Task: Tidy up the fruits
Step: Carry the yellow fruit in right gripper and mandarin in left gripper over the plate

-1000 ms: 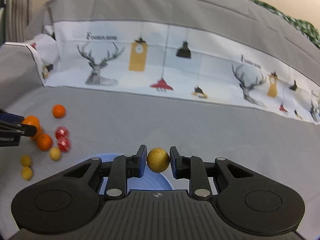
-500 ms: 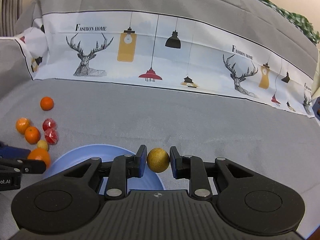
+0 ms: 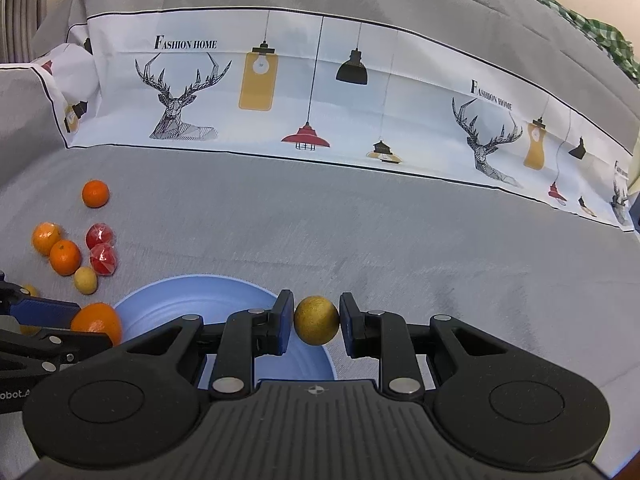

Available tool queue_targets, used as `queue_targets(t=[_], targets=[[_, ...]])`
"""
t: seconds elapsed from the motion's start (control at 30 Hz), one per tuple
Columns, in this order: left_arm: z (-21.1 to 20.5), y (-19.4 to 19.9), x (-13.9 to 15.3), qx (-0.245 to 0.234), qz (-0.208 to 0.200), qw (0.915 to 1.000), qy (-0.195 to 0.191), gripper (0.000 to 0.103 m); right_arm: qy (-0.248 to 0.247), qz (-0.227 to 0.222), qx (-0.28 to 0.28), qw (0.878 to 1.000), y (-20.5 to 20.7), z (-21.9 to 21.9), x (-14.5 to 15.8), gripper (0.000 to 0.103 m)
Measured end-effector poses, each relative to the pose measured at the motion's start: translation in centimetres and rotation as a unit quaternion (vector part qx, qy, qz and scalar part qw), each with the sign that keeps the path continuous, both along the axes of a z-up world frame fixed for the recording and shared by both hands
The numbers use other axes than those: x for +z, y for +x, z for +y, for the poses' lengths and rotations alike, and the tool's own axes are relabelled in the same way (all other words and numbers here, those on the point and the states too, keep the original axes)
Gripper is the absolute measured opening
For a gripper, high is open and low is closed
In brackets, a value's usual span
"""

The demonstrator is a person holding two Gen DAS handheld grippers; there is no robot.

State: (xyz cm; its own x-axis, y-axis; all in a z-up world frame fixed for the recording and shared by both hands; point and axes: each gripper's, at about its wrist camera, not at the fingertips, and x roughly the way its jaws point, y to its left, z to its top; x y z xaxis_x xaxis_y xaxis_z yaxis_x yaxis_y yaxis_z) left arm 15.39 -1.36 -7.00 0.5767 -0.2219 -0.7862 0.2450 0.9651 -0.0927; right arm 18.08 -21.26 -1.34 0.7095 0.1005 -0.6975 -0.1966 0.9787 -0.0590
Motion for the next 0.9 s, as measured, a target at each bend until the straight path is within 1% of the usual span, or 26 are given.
queue_targets(t=[0.27,0.9], targets=[[-0.24,0.12,-0.34,-0.008,0.004,0.9999,0.007,0.034,-0.008,0.017,0.018,1.000,0.02,0.50,-0.50,0.026],[-0.51,0.08,-0.48,-0.017,0.000,0.9998,0.010,0.034,-0.013,0.026,0.025,0.999,0.06,0.51,-0.67,0.026]])
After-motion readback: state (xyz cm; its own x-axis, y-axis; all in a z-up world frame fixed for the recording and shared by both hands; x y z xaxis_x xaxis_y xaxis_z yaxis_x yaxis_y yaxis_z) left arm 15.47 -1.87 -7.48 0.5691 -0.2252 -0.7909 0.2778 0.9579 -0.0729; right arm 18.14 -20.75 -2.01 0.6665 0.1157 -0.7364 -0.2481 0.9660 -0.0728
